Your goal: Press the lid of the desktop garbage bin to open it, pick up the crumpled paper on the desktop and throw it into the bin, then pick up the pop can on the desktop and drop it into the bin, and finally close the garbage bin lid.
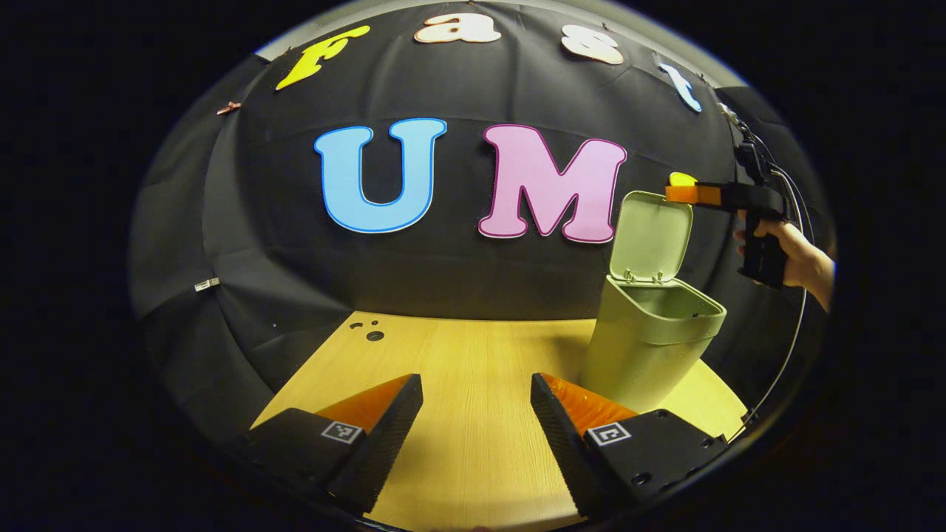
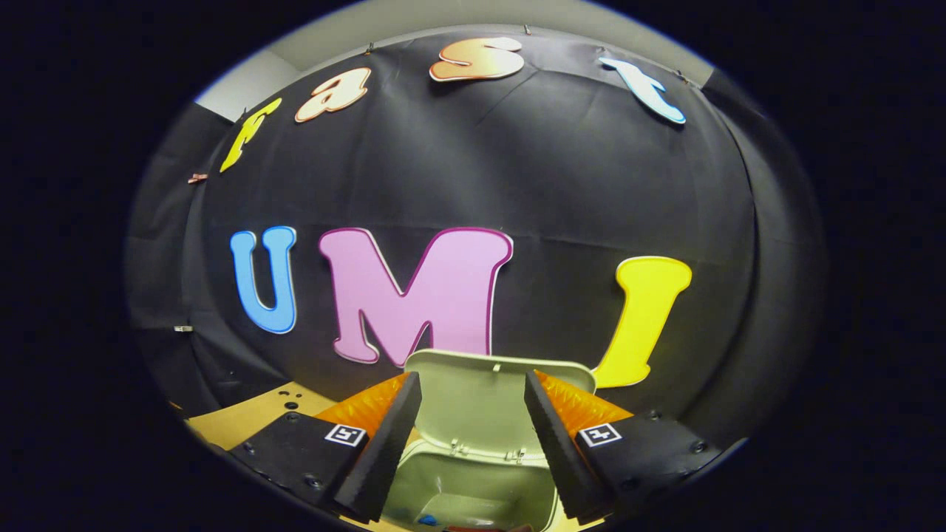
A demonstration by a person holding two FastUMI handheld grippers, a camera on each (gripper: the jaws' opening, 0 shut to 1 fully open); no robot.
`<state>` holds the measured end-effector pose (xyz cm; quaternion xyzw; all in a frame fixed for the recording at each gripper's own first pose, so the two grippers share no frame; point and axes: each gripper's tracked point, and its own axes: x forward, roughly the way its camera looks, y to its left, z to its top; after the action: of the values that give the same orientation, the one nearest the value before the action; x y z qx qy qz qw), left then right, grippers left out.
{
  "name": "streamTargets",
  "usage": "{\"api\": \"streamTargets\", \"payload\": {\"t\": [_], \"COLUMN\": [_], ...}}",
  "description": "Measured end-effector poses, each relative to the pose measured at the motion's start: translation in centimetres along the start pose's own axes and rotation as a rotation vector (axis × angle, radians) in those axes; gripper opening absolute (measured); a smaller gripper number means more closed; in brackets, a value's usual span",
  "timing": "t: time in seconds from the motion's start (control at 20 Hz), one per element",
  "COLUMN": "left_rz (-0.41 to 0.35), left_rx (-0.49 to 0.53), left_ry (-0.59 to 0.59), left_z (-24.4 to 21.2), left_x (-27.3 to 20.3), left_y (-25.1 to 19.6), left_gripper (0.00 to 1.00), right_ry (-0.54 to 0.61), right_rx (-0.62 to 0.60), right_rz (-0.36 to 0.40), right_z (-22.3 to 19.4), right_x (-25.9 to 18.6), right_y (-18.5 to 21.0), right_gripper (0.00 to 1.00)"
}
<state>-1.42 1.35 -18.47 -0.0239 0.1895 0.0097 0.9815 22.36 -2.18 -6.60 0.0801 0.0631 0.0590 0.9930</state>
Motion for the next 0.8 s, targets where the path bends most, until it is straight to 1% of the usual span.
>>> {"api": "streamTargets", "payload": {"t": [0.15, 0.35, 0.5, 0.55, 0.7, 0.8], "left_rz": [0.007, 0.022, 0.037, 0.043, 0.057, 0.062], "left_rx": [-0.002, -0.004, -0.008, -0.009, -0.008, -0.01], "left_ry": [-0.003, 0.002, 0.007, 0.009, 0.009, 0.009], "left_z": [0.0, -0.3, -0.6, -0.5, -0.7, -0.6], "left_x": [-0.4, -1.0, -1.4, -1.5, -1.7, -1.7], "left_y": [0.0, 0.3, 0.7, 0.9, 1.3, 1.4], "left_gripper": [0.95, 0.95, 0.96, 0.95, 0.95, 0.95], "right_ry": [-0.038, -0.078, -0.076, -0.072, -0.059, -0.041], "right_rx": [-0.015, 0.024, 0.04, 0.04, 0.033, 0.042], "right_rz": [-0.033, -0.056, -0.071, -0.073, -0.088, -0.078], "right_z": [1.0, 2.0, 1.5, 1.2, 0.5, 0.0], "right_x": [1.4, 2.7, 4.0, 4.4, 5.3, 5.3], "right_y": [-0.7, -1.7, -2.4, -2.4, -2.9, -2.6], "right_gripper": [0.89, 0.89, 0.89, 0.89, 0.89, 0.89]}}
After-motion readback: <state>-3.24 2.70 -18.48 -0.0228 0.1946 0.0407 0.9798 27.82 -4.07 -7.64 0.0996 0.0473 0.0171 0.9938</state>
